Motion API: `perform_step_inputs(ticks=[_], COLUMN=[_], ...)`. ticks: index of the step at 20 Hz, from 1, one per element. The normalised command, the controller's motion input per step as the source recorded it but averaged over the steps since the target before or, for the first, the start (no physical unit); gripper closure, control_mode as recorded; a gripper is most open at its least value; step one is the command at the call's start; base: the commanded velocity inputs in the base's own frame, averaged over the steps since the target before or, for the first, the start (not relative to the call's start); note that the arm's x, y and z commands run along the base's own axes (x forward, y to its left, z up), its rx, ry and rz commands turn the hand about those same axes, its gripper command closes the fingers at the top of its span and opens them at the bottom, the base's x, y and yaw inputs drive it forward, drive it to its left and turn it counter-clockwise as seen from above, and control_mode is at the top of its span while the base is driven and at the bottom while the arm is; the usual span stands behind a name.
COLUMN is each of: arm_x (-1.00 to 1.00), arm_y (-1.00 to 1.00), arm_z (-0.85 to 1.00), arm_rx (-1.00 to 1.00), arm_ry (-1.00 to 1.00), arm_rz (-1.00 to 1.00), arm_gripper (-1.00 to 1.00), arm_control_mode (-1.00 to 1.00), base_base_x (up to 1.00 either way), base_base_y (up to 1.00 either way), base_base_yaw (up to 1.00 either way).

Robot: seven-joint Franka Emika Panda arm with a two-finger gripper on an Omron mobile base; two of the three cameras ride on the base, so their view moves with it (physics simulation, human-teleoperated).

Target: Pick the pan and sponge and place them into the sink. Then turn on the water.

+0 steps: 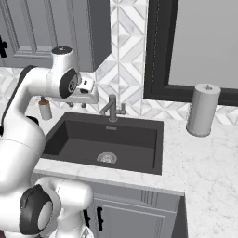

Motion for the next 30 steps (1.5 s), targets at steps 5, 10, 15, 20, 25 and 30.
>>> perform_step_inputs(ticks=[5,10,15,20,25,30], arm_x=[-0.03,0.0,0.0,0.0,-0.1,-0.04], arm_y=[0.11,0.32,0.48,0.67,0.56,0.56], arm_z=[-0.2,-0.52,-0.52,-0.16,-0.13,-0.19], arm_rx=[0.0,0.0,0.0,-0.07,-0.01,0.1], arm_ry=[0.01,0.0,0.0,-0.08,-0.14,0.03], arm_rz=[0.0,0.0,0.0,-0.08,-0.1,0.01], arm_gripper=[-1.0,-1.0,-1.0,-1.0,-1.0,-1.0], arm_control_mode=[-1.0,-1.0,-1.0,-1.0,-1.0,-1.0], base_base_x=[0.0,0.0,0.0,0.0,0.0,0.0], base_base_y=[0.0,0.0,0.0,0.0,0.0,0.0], base_base_yaw=[0.0,0.0,0.0,0.0,0.0,0.0])
